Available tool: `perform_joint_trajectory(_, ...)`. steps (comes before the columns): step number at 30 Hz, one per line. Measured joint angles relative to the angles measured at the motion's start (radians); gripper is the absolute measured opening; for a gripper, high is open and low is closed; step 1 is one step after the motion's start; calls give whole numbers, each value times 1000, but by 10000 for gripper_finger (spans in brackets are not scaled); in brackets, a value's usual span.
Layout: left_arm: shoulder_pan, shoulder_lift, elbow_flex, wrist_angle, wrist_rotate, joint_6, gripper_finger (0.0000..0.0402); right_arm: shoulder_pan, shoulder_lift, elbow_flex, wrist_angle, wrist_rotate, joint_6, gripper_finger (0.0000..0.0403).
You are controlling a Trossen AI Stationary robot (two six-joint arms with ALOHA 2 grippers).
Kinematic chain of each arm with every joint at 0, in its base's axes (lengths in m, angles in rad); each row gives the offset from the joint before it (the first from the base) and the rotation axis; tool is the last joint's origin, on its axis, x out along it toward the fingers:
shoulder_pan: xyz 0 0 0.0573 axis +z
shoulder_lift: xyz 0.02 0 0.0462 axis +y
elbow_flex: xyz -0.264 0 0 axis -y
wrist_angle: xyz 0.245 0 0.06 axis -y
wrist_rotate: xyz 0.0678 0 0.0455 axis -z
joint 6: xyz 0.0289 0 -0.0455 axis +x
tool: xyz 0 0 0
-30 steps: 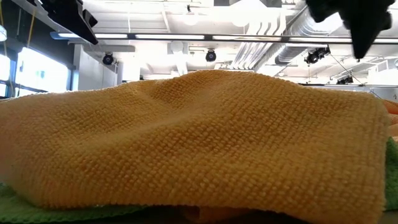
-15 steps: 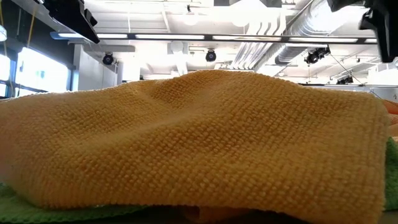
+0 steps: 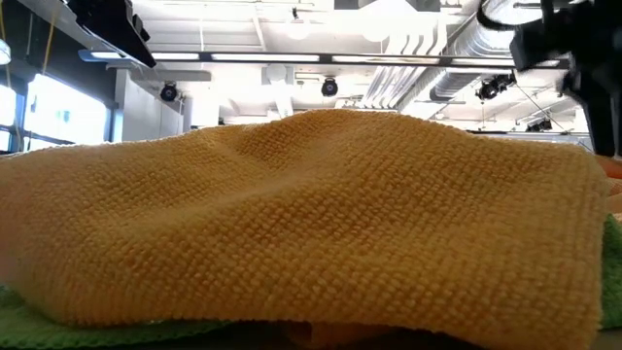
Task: Sort microfiber towel by color & place in baskets
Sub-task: Put the orange microfiber towel into the top transparent bin
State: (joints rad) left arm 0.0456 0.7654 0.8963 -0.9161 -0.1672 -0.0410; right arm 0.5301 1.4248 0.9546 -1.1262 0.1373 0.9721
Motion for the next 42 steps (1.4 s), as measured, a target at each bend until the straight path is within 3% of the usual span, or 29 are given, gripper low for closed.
perform_joint_trajectory(5, 0, 0, 0, 0, 0, 0, 0, 0, -28, -104, 88, -3, 98, 176)
perform_joint_trajectory(12, 0, 0, 0, 1, 0, 0, 0, 1, -57, -91, 101, -33, 95, 15)
perform_joint_trajectory(19, 0, 0, 0, 1, -30, 1, 0, 1, -119, 58, -60, 58, 104, 4)
perform_joint_trajectory(27, 0, 0, 0, 2, -30, 8, 0, 1, -225, 313, -236, 384, 123, 2)
perform_joint_trajectory(42, 0, 0, 0, 2, -30, 0, 0, -28, -405, 634, -290, 1139, -192, 0)
